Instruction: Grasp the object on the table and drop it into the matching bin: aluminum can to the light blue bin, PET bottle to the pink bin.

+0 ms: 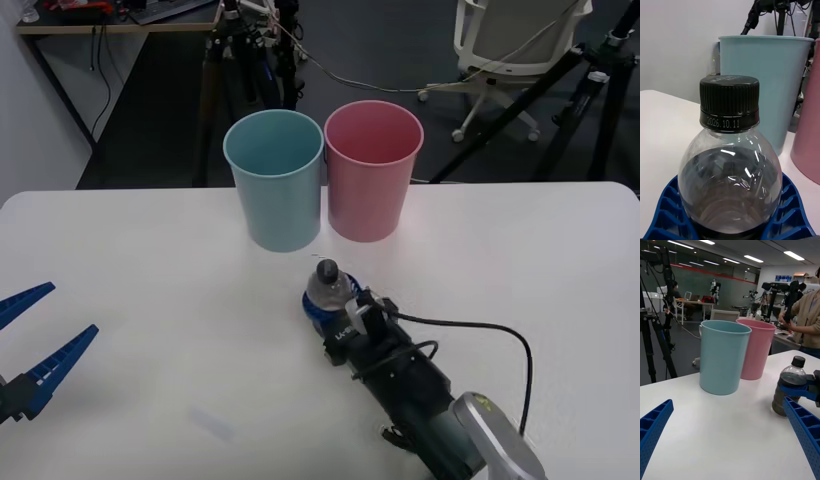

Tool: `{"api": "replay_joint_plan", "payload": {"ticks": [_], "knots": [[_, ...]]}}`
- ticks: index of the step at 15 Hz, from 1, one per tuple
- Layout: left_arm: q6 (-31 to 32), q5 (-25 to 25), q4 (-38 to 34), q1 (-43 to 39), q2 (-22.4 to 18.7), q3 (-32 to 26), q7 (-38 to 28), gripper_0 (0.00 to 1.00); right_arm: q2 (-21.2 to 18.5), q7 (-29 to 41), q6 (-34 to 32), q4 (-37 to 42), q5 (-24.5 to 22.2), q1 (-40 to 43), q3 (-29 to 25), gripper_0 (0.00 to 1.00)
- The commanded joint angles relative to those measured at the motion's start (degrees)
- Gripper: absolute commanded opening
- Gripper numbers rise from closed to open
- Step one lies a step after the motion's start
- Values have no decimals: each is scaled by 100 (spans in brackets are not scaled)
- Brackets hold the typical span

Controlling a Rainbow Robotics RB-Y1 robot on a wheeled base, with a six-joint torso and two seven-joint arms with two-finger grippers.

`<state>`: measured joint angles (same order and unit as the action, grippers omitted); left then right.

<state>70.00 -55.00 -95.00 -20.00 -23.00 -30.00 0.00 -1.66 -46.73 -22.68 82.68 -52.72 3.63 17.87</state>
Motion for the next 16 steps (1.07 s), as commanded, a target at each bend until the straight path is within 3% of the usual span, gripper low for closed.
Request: {"api": "replay_joint_plan", "payload": {"ticks": [1, 11, 16], "knots": [[0, 0, 0, 0, 0, 0, 0, 100, -581, 138, 185, 706, 333, 332, 112, 0], [0, 0, 0, 0, 0, 0, 0, 100, -2655, 586, 264, 1760, 2284, 516, -213, 0], [0, 0, 0, 0, 0, 0, 0, 100, -3385, 1052, -193, 2235, 2574, 938, -1048, 0]]}}
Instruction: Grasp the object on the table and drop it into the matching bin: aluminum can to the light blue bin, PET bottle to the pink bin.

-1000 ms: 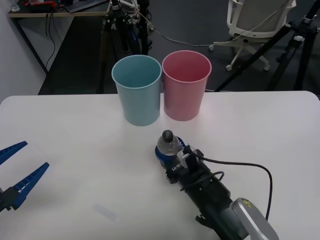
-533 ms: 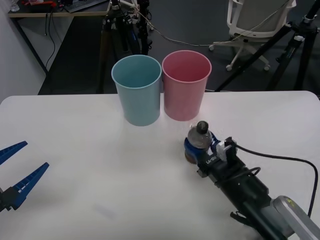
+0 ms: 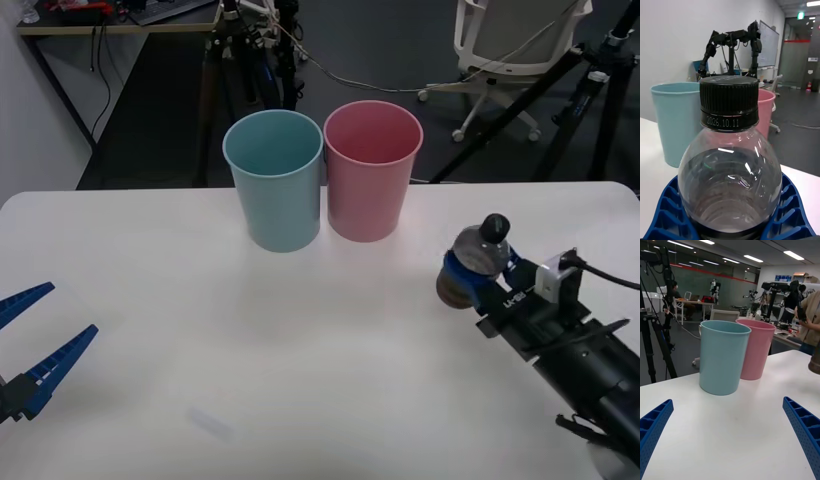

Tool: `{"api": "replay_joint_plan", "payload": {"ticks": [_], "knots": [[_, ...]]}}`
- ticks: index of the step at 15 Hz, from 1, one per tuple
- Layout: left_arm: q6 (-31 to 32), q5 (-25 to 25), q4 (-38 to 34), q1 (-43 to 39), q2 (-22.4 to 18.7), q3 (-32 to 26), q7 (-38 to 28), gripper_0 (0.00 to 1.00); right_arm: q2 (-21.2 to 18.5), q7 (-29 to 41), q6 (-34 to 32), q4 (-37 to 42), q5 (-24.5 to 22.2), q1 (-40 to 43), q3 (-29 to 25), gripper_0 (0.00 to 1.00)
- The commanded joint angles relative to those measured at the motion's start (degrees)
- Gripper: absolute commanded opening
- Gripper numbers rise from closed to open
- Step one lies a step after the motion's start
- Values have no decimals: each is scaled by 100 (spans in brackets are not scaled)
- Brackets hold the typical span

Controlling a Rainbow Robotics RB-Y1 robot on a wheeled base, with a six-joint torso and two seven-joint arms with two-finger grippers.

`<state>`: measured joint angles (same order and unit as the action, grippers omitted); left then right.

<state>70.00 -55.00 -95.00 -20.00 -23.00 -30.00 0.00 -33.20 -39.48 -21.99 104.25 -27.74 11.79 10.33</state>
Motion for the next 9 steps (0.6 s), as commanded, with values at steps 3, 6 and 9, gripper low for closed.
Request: {"api": "replay_joint_plan", "payload": {"ticks": [3, 6, 9], "knots": [[0, 0, 0, 0, 0, 0, 0, 100, -503, 977, -789, 78, -39, 219, -804, 0], [0, 0, 0, 0, 0, 0, 0, 100, -723, 1645, -1017, 157, -329, 236, -1200, 0], [0, 0, 0, 0, 0, 0, 0, 100, -925, 2454, -947, 499, -636, 201, -1419, 0]]}}
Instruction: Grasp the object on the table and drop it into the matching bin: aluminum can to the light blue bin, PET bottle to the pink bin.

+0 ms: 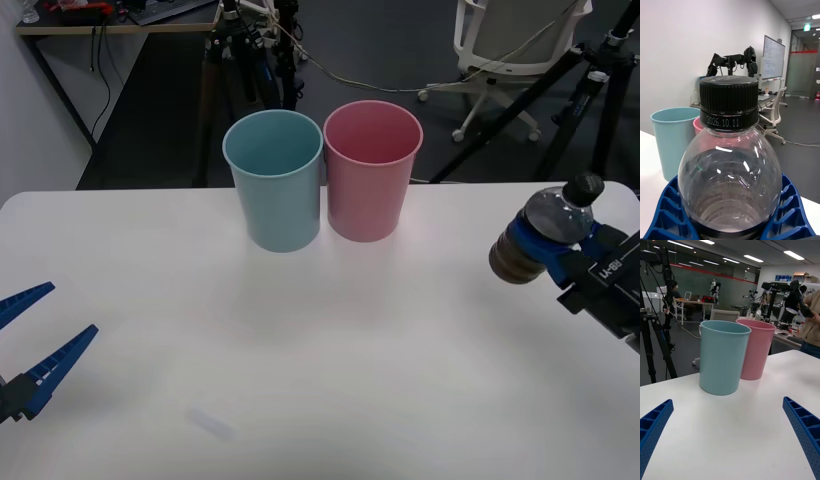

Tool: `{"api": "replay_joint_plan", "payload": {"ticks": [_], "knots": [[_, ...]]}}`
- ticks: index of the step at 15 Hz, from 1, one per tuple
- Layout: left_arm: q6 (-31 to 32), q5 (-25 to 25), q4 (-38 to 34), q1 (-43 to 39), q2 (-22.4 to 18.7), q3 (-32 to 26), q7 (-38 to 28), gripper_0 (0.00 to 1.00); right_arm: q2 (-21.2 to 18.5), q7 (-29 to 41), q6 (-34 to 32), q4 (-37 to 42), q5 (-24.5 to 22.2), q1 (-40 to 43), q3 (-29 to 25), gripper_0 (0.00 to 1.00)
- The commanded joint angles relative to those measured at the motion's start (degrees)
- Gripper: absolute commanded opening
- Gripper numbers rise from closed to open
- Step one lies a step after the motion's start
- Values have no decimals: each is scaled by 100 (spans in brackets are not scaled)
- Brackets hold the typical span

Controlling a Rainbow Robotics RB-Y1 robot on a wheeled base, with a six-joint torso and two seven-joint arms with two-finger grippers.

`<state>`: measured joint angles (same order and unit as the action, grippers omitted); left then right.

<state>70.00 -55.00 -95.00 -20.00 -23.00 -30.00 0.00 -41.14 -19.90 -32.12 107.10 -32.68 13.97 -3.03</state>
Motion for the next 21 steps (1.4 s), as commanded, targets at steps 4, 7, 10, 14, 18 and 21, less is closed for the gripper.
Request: {"api": "replay_joint_plan", "payload": {"ticks": [4, 7, 10, 14, 18, 21], "knots": [[0, 0, 0, 0, 0, 0, 0, 100, -518, 1322, 469, 584, -151, -264, -75, 0], [0, 0, 0, 0, 0, 0, 0, 100, -843, 1885, 540, 593, -177, -606, -75, 0], [0, 0, 0, 0, 0, 0, 0, 100, -1300, 2403, 592, 593, -379, -932, -49, 0], [0, 0, 0, 0, 0, 0, 0, 100, -1713, 2948, 812, 584, -538, -1564, 312, 0], [0, 0, 0, 0, 0, 0, 0, 100, -1740, 3344, 909, 206, -872, -2566, 944, 0], [0, 0, 0, 0, 0, 0, 0, 100, -1687, 3502, 935, -303, -898, -3322, 1454, 0]]}}
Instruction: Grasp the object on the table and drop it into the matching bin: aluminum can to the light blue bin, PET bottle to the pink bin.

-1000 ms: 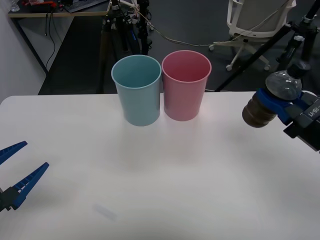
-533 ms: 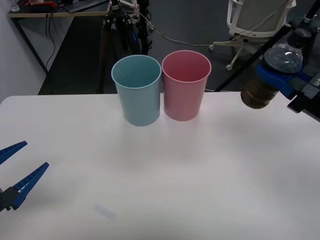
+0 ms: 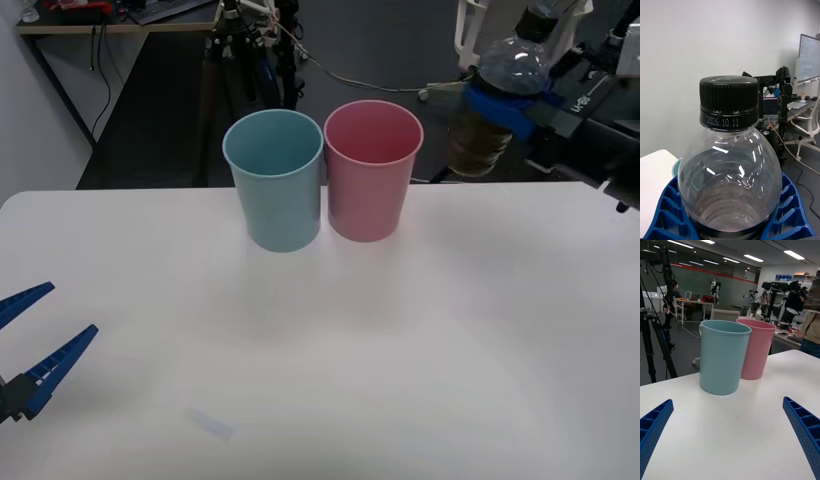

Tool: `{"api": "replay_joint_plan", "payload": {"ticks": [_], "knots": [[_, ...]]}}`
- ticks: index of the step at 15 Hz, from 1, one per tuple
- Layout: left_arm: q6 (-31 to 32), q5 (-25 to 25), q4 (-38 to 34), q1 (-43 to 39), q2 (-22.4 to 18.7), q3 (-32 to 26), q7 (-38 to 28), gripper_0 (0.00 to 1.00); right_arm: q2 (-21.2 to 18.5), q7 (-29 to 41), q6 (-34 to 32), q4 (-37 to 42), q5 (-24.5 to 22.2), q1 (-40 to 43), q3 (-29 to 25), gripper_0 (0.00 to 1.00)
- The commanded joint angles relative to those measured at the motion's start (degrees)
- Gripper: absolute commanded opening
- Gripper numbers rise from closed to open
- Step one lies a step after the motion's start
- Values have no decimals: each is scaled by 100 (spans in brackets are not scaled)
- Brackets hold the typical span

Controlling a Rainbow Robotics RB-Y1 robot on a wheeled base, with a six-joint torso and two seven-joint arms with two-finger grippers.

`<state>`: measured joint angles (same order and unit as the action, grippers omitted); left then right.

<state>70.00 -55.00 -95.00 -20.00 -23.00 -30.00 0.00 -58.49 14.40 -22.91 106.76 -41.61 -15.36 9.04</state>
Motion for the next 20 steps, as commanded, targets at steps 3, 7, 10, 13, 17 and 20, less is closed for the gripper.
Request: {"api": "replay_joint_plan", "payload": {"ticks": [3, 7, 10, 13, 17, 20], "knots": [[0, 0, 0, 0, 0, 0, 0, 100, 242, 124, 24, -929, -5, -1101, 652, 0], [0, 0, 0, 0, 0, 0, 0, 100, 936, 221, 24, -1817, -533, -1821, 933, 0], [0, 0, 0, 0, 0, 0, 0, 100, 1490, 353, 24, -2274, -1104, -2146, 933, 0], [0, 0, 0, 0, 0, 0, 0, 100, 1920, 449, 24, -2714, -1561, -2437, 925, 0], [0, 0, 0, 0, 0, 0, 0, 100, 2351, 493, 50, -3083, -1992, -2586, 872, 0], [0, 0, 0, 0, 0, 0, 0, 100, 2729, 520, 59, -3215, -2616, -2586, 678, 0]]}}
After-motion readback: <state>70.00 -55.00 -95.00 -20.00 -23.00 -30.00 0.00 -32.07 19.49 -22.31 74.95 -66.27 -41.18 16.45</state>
